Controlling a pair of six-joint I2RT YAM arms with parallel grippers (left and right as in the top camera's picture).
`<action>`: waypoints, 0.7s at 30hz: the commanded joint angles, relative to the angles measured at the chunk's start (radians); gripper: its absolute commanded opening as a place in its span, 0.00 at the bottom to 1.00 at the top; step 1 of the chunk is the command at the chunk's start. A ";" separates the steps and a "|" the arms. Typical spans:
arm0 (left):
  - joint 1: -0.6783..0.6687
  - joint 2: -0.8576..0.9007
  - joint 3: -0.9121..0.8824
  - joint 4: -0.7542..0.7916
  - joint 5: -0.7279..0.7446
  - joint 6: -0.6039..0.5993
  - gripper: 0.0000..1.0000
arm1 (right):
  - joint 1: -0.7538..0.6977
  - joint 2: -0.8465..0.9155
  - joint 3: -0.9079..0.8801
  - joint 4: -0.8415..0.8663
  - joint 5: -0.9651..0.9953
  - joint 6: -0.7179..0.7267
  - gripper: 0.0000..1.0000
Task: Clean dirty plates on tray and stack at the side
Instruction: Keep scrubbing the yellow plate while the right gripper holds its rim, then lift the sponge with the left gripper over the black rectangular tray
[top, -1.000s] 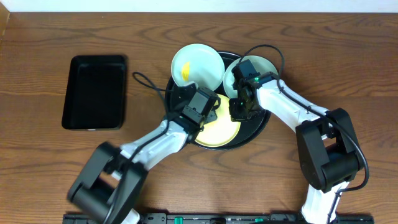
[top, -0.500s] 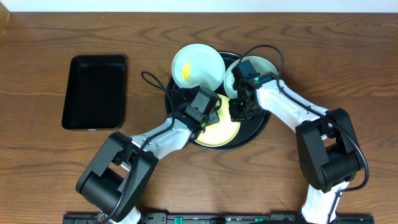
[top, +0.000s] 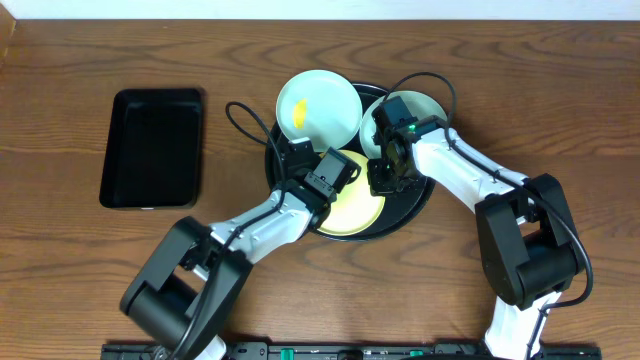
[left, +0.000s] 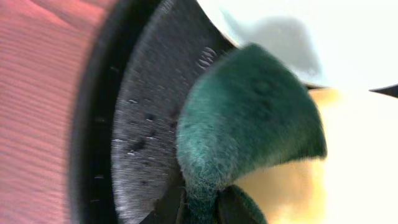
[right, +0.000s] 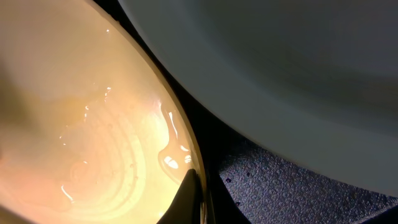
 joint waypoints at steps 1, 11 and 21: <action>0.027 -0.093 -0.030 -0.019 -0.154 0.014 0.07 | -0.002 0.023 -0.008 -0.009 0.061 -0.006 0.01; 0.142 -0.486 -0.030 -0.131 -0.159 0.021 0.07 | 0.002 -0.018 0.006 -0.010 0.060 -0.014 0.01; 0.393 -0.724 -0.030 -0.446 -0.159 0.021 0.08 | 0.026 -0.216 0.053 -0.021 0.128 -0.051 0.01</action>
